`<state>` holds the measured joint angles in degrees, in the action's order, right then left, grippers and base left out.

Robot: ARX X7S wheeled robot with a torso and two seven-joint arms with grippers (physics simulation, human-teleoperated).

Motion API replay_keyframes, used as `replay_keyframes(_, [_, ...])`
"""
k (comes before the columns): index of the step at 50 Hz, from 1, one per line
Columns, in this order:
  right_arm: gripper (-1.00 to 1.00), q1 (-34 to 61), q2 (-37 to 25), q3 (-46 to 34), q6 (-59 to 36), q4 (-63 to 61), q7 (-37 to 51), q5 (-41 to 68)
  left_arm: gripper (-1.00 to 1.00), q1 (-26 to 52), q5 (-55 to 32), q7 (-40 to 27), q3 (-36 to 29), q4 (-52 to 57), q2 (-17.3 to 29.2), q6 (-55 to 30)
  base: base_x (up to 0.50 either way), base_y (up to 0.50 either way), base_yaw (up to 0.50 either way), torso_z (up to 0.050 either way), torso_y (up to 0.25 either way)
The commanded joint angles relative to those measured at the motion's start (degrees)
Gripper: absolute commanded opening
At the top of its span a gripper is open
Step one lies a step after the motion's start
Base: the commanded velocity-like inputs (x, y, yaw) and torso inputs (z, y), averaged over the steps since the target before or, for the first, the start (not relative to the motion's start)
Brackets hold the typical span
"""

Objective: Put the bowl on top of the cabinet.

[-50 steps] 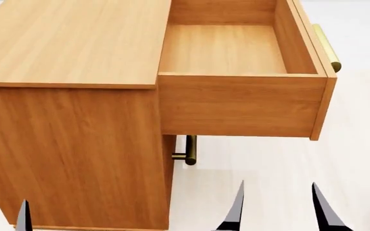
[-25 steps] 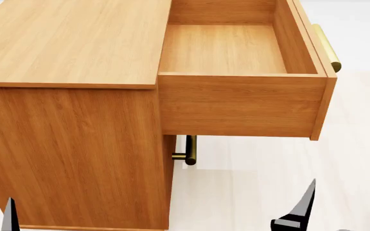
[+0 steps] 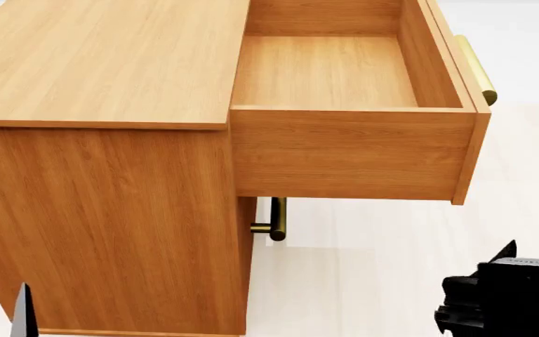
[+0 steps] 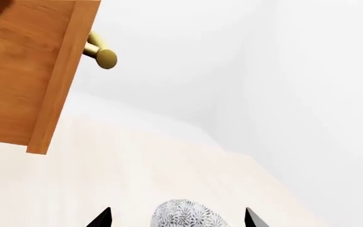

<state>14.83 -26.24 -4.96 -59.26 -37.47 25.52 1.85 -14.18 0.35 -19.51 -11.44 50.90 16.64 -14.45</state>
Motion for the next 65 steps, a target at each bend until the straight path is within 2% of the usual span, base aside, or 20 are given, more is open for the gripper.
replay_keyframes(1, [1.00, 6.4, -1.6, -4.8, -6.2, 5.7, -0.7, -1.1, 1.00, 0.0, 1.3, -0.1, -1.8, 0.9, 0.6, 0.3, 0.00, 0.00, 0.00, 0.000, 0.000])
replay_keyframes(22, [1.00, 12.0, -2.8, -13.1, -12.4, 9.9, -4.3, -0.5, 1.00, 1.3, -0.6, -0.4, -1.7, 0.2, 1.1, 0.0, 0.00, 0.00, 0.00, 0.000, 0.000])
replay_keyframes(41, [1.00, 15.1, -2.0, -13.5, -9.1, 19.8, -5.0, -0.2, 1.00, 2.8, 1.5, -0.5, -4.8, 2.1, 1.6, -1.9, 0.00, 0.00, 0.00, 0.000, 0.000])
replay_keyframes(55, [1.00, 19.4, -1.0, -15.4, -7.3, 29.0, -5.9, -0.3, 1.00, 2.7, 0.7, -0.9, -4.4, 2.1, 2.1, -1.8, 0.00, 0.00, 0.00, 0.000, 0.000])
replay_keyframes(65, [1.00, 19.2, -0.5, -14.6, -4.2, 35.8, -5.7, -0.1, 1.00, 2.5, 0.6, -1.2, -4.5, 1.7, 2.4, -1.4, 0.00, 0.00, 0.00, 0.000, 0.000])
